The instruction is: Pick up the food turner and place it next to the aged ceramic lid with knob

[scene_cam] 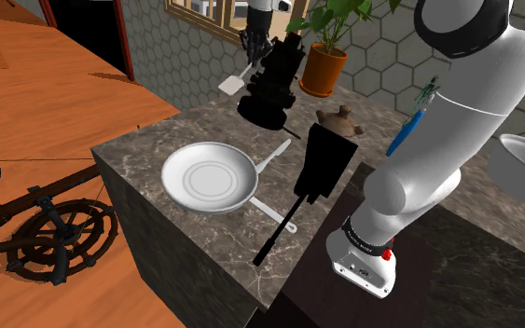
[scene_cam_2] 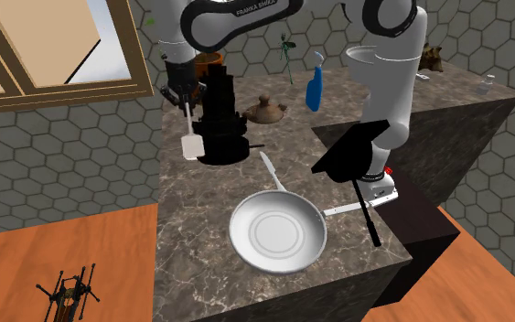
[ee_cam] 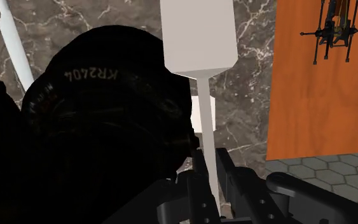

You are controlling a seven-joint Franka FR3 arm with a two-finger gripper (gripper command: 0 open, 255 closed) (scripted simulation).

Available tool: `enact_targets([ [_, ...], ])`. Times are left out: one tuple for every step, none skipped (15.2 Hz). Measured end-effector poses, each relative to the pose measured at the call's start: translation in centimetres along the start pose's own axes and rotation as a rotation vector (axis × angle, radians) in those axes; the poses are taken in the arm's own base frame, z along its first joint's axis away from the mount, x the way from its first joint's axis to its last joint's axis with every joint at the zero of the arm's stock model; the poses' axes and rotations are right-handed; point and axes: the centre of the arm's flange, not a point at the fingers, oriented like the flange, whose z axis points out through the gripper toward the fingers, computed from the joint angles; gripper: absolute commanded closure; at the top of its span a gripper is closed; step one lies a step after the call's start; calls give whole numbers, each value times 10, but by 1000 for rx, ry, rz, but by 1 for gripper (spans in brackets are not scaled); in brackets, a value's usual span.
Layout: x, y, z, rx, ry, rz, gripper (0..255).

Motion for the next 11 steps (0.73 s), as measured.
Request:
enact_targets([
  [15,4,-2,3,2,1,255],
  [30,3,-2,8,5,1,255],
  [45,5,2,7,6,2,255],
  [61,8,8,-4,3,3,255],
  [72,9,13,-15,-2,4,255],
  [85,13,14,-21,-5,4,255],
  [98,16,18,-21,-5,5,255],
  [112,21,19,-24,-6,5,255],
  [127,27,20,-25,-6,6,255],
  [139,29,21,-25,-7,5,255],
  [148,30,24,-26,-7,5,255],
])
